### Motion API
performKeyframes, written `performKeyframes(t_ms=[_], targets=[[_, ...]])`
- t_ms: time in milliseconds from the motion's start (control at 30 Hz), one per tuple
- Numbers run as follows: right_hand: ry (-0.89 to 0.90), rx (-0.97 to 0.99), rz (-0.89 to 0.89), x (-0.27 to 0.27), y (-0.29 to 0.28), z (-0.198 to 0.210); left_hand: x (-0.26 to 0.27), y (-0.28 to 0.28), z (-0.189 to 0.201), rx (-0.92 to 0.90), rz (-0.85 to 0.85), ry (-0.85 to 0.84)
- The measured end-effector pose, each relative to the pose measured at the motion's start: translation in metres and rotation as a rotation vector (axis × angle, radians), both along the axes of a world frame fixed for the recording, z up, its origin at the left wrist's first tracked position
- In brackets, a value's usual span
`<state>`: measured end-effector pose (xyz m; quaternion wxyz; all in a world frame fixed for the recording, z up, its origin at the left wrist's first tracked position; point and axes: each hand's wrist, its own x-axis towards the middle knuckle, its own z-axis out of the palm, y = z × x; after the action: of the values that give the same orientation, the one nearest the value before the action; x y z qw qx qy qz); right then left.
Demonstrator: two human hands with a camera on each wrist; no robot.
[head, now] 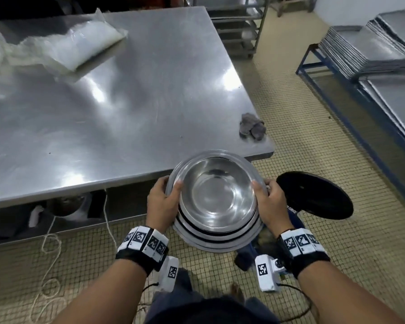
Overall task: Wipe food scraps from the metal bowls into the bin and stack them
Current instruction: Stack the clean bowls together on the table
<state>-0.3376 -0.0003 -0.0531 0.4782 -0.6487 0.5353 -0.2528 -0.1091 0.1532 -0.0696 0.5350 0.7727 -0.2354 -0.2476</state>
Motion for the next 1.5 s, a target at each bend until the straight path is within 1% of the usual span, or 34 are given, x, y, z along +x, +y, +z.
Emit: performKeyframes(t_ms=[100, 300, 433, 600, 700, 967, 1167, 1267, 1400, 1500], targets=[[0.001, 0.02, 0.059, -0.028, 0.0, -0.007, -0.037, 0.011, -0.006, 0.027, 0.04, 0.005], [0.034, 0.122, 0.14, -0.067, 0.01, -0.043, -0.094, 0.041, -0.027, 0.1, 0.138, 0.059], [0.096, 0.167, 0.171, -0.076, 0.016, -0.062, -0.111, 0.056, -0.04, 0.185, 0.201, 0.107], [0.119, 0.216, 0.208, -0.071, 0.021, -0.078, -0.115, 0.065, -0.055, 0.213, 0.242, 0.13], [0.137, 0.236, 0.222, -0.062, 0.021, -0.088, -0.107, 0.068, -0.067, 0.236, 0.246, 0.139], [0.204, 0.281, 0.208, -0.024, 0.021, -0.134, -0.06, 0.063, -0.116, 0.304, 0.197, 0.215], [0.221, 0.295, 0.145, 0.002, 0.024, -0.17, -0.022, 0.055, -0.152, 0.359, 0.121, 0.189], [0.219, 0.282, 0.132, 0.018, 0.026, -0.197, -0.001, 0.053, -0.182, 0.353, 0.103, 0.192], [0.194, 0.231, 0.095, 0.043, 0.024, -0.242, 0.023, 0.049, -0.232, 0.316, 0.114, 0.143], [0.171, 0.201, 0.094, 0.06, 0.017, -0.277, 0.037, 0.039, -0.274, 0.354, 0.128, 0.105]])
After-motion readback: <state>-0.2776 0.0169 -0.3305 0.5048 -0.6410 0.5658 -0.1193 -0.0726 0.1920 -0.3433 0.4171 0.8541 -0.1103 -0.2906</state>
